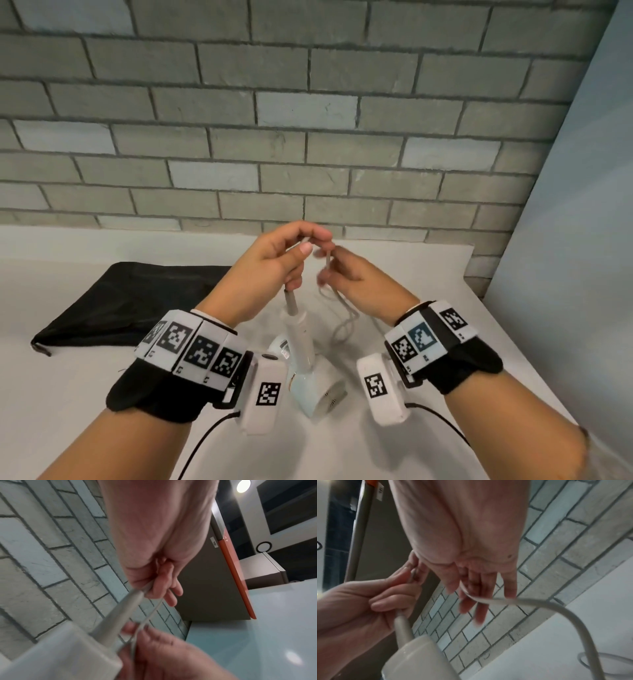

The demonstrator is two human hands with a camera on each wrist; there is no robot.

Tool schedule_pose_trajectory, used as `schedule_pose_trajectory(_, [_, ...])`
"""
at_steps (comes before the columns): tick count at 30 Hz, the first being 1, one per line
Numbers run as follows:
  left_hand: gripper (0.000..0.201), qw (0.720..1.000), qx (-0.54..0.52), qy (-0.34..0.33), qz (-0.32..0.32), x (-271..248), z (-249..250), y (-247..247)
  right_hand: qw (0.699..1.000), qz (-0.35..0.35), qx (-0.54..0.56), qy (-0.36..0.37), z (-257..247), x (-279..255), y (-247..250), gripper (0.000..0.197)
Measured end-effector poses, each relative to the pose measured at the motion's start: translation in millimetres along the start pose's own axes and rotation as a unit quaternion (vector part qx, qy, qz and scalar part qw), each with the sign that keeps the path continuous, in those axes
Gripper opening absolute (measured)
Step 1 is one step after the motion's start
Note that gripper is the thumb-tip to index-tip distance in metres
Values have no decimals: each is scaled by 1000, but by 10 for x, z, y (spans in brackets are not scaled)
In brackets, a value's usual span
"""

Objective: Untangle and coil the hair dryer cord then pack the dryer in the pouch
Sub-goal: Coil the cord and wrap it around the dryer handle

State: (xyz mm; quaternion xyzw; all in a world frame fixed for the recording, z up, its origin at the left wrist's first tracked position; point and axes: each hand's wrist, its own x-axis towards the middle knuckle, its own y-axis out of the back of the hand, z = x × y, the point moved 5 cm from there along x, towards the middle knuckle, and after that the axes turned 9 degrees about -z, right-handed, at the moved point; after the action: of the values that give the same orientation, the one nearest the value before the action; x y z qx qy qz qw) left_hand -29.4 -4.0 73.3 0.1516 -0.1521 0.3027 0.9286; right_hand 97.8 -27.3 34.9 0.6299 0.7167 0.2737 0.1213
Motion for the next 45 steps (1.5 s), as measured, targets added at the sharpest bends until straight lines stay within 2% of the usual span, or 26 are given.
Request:
schedule_pose_trajectory(1, [23, 1000, -18, -2, 2, -21, -8, 32, 999, -9, 42, -7, 36, -8, -26, 15])
schedule_pose_trajectory(2, [22, 999, -41, -1, 10, -43, -20, 72, 997, -5, 83, -11, 68, -30, -31, 17])
schedule_pose_trajectory(5, [16, 997, -54, 34, 43, -99, -59, 176, 986, 114, 123, 16, 35, -107, 148, 23])
schedule_pose_trajectory(8, [29, 997, -10, 73, -10, -107, -89, 99, 969, 225, 79, 68, -135, -148, 393, 23])
schedule_pose_trajectory(11, [36, 992, -74, 64, -74, -114, -61, -24, 952, 287, 23, 101, -264, -154, 520, 16])
schedule_pose_trajectory(14, [38, 977, -173, 44, -116, -123, -37, -85, 970, 233, -64, 40, -183, -120, 406, 15])
schedule_pose_trajectory(17, [28, 969, -218, 28, -111, -136, -92, -57, 977, 154, -142, -46, 45, -173, 204, 24])
schedule_pose_trajectory(19, [30, 969, -224, 17, -100, -154, -147, -44, 979, 112, -162, -57, 109, -222, 78, 24])
schedule_pose_trajectory(21, [44, 966, -242, 12, -88, -181, -197, -68, 982, 57, -174, -53, 130, -250, -70, 24])
schedule_pose_trajectory(24, [61, 956, -284, 3, -77, -183, -245, -117, 986, -42, -143, -70, 180, -336, -308, 27])
schedule_pose_trajectory(27, [46, 965, -259, -13, -40, -158, -273, -72, 987, -122, -64, -87, 263, -499, -463, 27])
schedule_pose_trajectory(29, [37, 971, -240, 0, -18, -162, -288, -43, 989, -129, -21, -72, 289, -619, -440, 22])
schedule_pose_trajectory(32, [34, 979, -201, 5, -12, -164, -275, -39, 994, -94, 42, -41, 258, -782, -289, 17])
schedule_pose_trajectory(34, [34, 987, -161, 1, -7, -140, -267, -39, 994, -48, 99, -21, 202, -854, -151, 17])
schedule_pose_trajectory(36, [35, 991, -133, 8, -21, -110, -252, -65, 994, 7, 110, 25, 61, -869, -14, 15])
schedule_pose_trajectory(40, [36, 990, -24, 65, -126, -89, -127, -216, 989, 72, 3, 132, -440, -789, 183, 8])
schedule_pose_trajectory(42, [47, 982, 25, 74, -170, -106, -55, -288, 979, 114, -56, 161, -652, -739, 293, 10])
schedule_pose_trajectory(45, [58, 976, 35, 75, -202, -132, -24, -367, 966, 179, -78, 169, -773, -614, 445, 15])
